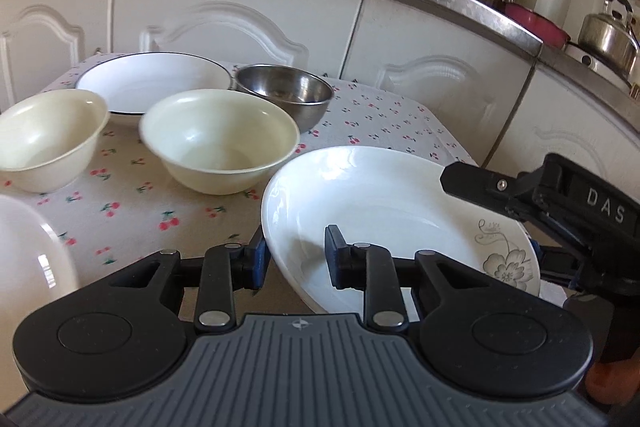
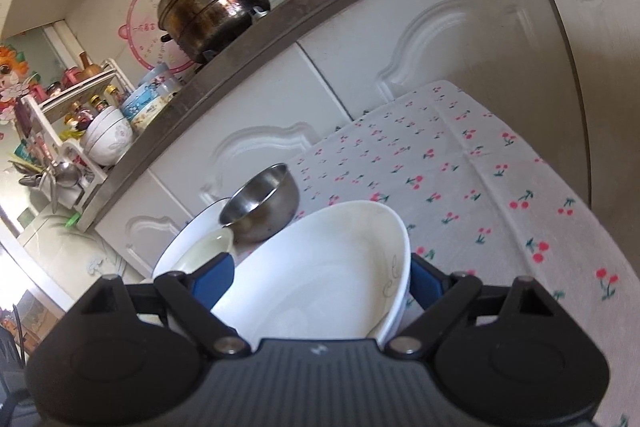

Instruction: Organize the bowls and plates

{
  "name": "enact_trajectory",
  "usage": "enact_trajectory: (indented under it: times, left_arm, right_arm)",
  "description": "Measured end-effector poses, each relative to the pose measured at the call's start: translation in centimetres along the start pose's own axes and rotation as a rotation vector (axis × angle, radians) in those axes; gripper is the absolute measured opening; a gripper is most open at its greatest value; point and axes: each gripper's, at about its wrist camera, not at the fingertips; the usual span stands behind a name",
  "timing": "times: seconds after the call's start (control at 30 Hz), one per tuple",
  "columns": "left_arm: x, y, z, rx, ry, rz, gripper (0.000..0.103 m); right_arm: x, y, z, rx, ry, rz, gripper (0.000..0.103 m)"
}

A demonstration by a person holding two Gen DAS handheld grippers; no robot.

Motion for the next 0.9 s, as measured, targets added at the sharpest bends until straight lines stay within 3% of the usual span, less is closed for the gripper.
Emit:
enact_trajectory:
  times: [0.43, 0.9]
  left_arm:
    - [-6.1, 1.7, 3.9, -0.051, -0.029, -0.049, 0.027]
    - [-11.5, 5.1, 9.8, -0.141, -0.14, -0.056, 0.027]
  right_arm:
    - [-1.7, 3.1, 3.7, -0.039, -0.053, 0.025, 0.09]
    - [-1.0, 8.2, 10.1, -0.152, -0.129, 0.107, 0.09]
Point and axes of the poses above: each gripper's, at about its wrist camera, not at the fingertips, and x roughly the way its jaws point, z to its left, y to its underside, and after that the axes turned 15 degrees about x, right-handed
